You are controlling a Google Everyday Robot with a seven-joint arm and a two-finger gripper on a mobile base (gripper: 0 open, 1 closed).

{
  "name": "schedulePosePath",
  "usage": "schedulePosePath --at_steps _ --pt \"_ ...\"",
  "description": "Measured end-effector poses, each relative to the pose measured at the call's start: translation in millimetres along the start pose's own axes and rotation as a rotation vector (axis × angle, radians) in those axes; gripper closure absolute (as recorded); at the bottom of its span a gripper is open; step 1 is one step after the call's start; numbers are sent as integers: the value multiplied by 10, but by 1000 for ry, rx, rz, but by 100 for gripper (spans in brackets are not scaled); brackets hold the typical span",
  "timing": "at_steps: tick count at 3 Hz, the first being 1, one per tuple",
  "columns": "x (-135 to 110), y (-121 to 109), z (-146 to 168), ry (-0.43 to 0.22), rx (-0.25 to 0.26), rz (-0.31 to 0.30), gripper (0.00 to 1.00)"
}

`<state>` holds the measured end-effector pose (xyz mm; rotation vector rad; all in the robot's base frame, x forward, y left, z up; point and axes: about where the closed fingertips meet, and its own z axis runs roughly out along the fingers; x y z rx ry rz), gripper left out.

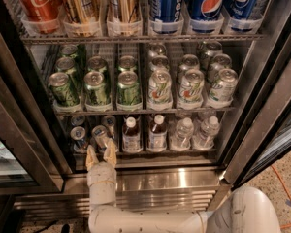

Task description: Pick redbull can from bottom shelf of fridge

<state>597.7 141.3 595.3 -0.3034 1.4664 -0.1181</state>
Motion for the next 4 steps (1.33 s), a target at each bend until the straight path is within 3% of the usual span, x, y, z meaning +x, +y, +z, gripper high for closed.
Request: schedulePosePath --at_steps 1,2,4 --pt "-9 -30 36 2 24 4 36" --pt "-14 -113 80 -1 58 -7 27" --pt "-14 -248 151 -5 101 -31 28"
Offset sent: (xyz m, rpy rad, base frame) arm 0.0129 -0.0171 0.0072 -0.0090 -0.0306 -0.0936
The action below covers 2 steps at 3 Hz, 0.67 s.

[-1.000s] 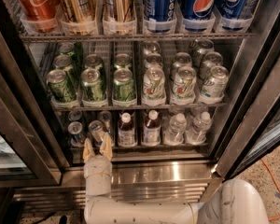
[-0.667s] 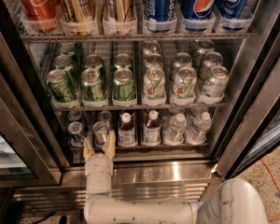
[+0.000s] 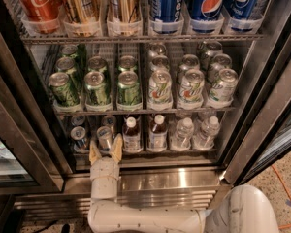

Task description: Pick redbull can from bottom shelf of fridge

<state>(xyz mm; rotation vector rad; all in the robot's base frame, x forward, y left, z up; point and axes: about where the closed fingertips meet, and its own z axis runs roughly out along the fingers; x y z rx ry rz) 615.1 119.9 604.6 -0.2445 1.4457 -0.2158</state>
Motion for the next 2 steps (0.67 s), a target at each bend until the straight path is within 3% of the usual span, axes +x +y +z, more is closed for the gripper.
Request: schedulePosePath --at_steps 1,2 --pt "15 -20 17 3 5 -1 30" --pt "36 -24 42 10 6 6 44"
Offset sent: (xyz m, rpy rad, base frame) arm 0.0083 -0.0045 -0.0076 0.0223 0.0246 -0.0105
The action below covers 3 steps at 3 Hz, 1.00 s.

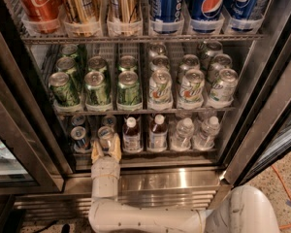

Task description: Pick redbull can from bottom shelf of fridge

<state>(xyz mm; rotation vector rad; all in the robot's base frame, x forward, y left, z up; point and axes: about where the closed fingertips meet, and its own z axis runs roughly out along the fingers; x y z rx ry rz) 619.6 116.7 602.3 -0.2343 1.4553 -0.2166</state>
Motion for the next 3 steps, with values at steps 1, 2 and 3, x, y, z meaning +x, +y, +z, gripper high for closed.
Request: schedulePosePath --at_steps 1,2,3 --pt "9 13 44 4 -3 9 43" --pt "22 23 72 10 -8 16 62" --pt "54 60 94 24 -52 32 85"
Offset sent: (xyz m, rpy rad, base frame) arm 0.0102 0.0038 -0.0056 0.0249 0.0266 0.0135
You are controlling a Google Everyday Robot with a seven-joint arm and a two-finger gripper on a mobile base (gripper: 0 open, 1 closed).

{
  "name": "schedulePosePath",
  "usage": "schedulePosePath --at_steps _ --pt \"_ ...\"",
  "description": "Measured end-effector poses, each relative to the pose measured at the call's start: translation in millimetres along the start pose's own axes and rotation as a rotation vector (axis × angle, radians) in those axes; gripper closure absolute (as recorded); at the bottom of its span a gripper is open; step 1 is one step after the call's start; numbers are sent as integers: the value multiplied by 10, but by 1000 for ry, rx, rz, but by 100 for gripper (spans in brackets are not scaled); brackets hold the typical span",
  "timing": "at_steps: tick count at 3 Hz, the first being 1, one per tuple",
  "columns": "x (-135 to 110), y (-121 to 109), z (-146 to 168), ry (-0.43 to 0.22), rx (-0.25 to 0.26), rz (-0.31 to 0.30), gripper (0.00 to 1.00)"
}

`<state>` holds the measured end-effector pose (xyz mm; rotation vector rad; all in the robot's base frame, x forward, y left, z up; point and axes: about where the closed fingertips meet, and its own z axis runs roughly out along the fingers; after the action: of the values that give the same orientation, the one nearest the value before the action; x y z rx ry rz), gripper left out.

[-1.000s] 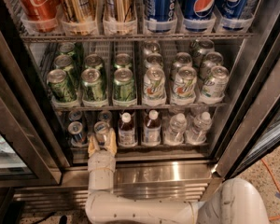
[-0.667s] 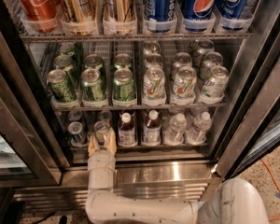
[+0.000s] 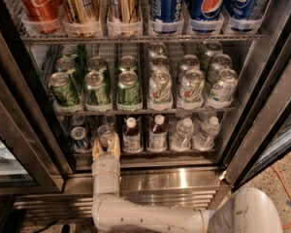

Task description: Pick redbull can from bottom shelf of fridge

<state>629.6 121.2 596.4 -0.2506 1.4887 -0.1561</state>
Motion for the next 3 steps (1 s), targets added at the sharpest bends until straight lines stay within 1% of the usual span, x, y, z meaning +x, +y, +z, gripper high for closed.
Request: schedulePosePath --at_steps 1,2,3 --pt "4 14 3 2 -8 2 100" --pt "-108 19 -24 -18 -30 -11 100" --pt "-384 -27 -88 -55 -53 6 100"
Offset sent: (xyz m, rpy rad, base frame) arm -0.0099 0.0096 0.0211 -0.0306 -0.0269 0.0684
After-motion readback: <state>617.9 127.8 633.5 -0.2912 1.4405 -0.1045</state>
